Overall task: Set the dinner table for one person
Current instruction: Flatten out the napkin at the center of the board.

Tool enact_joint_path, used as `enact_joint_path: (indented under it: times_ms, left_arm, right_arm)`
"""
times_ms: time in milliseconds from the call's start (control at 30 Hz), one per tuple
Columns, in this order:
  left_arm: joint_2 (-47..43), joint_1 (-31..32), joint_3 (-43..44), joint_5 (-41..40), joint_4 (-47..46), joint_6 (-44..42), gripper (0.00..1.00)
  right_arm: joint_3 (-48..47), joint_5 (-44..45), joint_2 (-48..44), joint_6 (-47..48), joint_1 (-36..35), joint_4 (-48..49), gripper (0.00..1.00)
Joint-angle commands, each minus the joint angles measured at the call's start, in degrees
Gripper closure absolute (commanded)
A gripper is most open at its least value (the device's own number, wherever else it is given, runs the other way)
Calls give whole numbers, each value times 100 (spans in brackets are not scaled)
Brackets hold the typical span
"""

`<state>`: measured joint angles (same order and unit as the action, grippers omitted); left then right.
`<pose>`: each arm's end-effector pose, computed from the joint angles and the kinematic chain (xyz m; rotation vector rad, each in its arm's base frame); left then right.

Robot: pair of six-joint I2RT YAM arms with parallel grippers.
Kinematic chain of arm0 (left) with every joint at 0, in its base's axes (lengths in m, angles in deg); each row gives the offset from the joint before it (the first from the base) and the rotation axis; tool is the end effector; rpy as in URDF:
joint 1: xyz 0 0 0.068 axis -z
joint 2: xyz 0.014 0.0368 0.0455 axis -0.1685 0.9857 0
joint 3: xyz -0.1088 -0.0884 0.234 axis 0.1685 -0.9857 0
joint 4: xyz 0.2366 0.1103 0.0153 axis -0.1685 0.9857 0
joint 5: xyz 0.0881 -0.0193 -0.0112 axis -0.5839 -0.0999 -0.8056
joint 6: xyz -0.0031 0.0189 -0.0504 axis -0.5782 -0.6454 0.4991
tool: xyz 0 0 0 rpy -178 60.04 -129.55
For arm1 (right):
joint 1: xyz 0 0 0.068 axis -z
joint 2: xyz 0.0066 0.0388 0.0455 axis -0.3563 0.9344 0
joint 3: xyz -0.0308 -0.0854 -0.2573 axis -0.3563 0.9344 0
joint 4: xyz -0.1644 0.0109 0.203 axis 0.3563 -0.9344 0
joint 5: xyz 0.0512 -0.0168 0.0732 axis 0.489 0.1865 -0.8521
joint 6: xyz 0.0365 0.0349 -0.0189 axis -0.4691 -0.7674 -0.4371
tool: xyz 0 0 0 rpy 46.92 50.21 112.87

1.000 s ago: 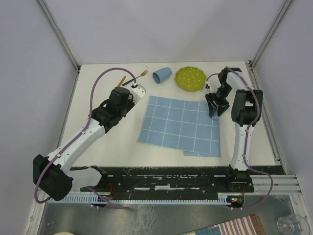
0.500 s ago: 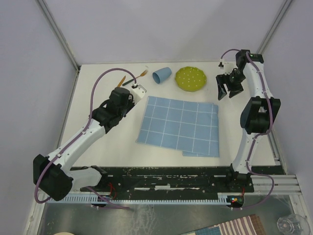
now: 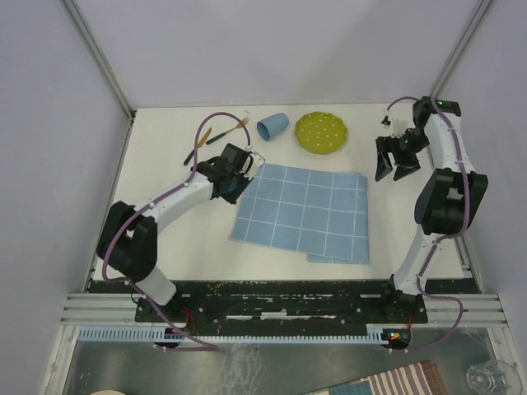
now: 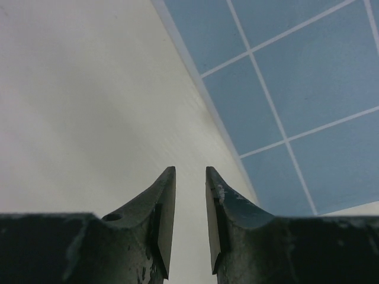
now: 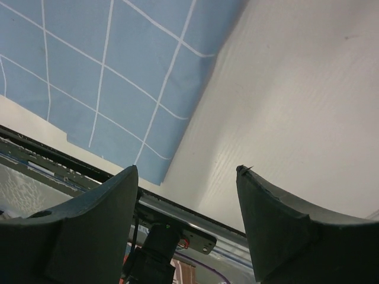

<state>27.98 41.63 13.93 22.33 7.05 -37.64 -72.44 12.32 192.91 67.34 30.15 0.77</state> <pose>0.2822 -0.1683 0.2393 0.9521 2.3685 0.1162 0.3865 -0.0503 0.2700 -0.2191 2.9721 0.5275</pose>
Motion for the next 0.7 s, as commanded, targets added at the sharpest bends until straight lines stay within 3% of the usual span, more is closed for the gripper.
enact_joint_path:
  times_ms: [0,267,667]
  left_arm:
    - [258,16,320,768,223,1451,64]
    - [-76,16,-223,1011,-70,2179,56]
    - [-464,16,-898,1161,-481,2555,52]
  right_arm:
    - [-20,-124,-676,210,427,-335,25]
    - [7,-39,-1065,524,889,-693,24]
    - [201,-341,-1052,232,928,-589,24]
